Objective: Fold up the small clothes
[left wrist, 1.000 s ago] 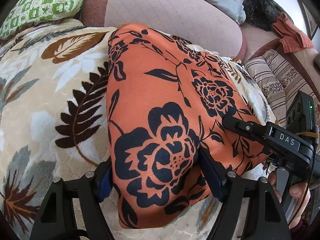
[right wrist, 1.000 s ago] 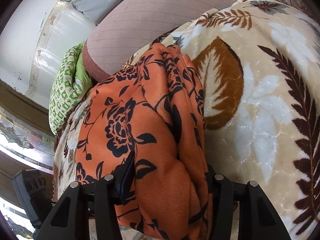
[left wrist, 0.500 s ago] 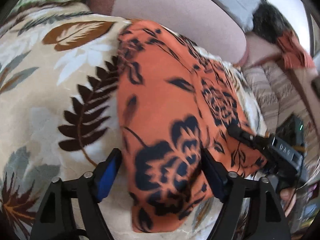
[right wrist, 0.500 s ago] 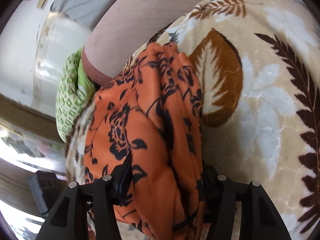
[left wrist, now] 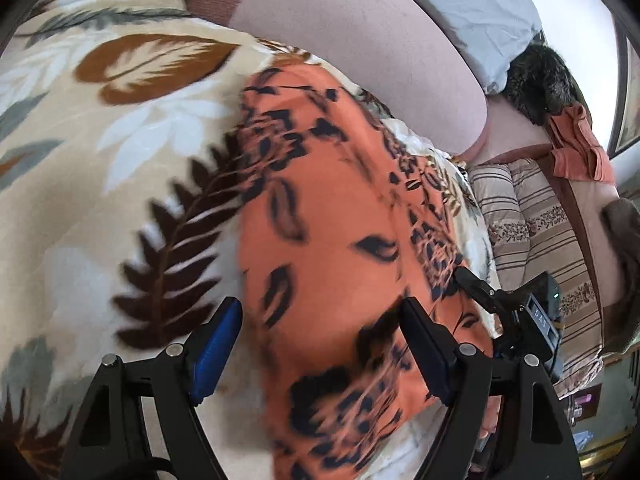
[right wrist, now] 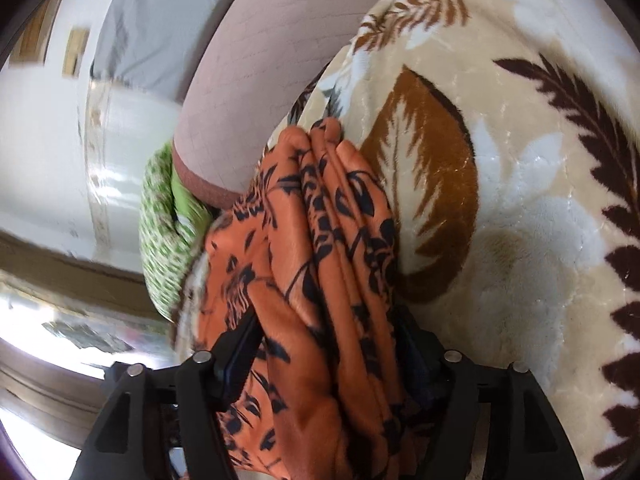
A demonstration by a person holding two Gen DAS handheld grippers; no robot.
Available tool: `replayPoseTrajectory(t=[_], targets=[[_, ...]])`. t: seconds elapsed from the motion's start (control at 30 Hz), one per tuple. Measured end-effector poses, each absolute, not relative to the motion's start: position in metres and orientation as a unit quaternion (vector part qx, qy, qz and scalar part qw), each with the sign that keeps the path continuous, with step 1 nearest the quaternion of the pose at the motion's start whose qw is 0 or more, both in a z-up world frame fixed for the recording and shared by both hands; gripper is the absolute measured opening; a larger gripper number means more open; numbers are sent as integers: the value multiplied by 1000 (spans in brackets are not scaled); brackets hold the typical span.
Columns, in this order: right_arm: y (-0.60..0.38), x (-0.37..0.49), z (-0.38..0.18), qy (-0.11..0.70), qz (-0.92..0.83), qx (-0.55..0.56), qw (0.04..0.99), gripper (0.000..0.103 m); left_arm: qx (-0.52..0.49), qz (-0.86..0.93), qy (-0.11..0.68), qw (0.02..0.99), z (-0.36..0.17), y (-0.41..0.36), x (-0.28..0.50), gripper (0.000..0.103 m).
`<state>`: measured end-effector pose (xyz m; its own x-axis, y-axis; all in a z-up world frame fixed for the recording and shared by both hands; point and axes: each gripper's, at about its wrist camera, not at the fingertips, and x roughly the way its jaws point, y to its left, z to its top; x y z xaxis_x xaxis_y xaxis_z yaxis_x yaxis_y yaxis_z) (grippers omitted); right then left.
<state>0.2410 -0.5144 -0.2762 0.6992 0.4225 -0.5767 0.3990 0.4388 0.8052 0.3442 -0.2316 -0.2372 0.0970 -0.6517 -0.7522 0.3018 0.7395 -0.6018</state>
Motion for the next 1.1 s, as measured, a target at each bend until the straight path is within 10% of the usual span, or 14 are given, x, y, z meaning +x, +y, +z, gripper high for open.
replayPoseTrajectory(t=[0.63, 0.87, 1.1], targets=[[-504, 243, -283, 392, 25, 557, 732, 75, -114, -279, 623, 722, -250, -265, 361, 85], [-483, 244, -258, 408, 13, 477, 779, 51, -85, -282, 595, 748, -230, -266, 349, 50], [-453, 236, -217, 392, 30, 424, 816, 47, -42, -282, 553, 783, -191, -258, 326, 46]])
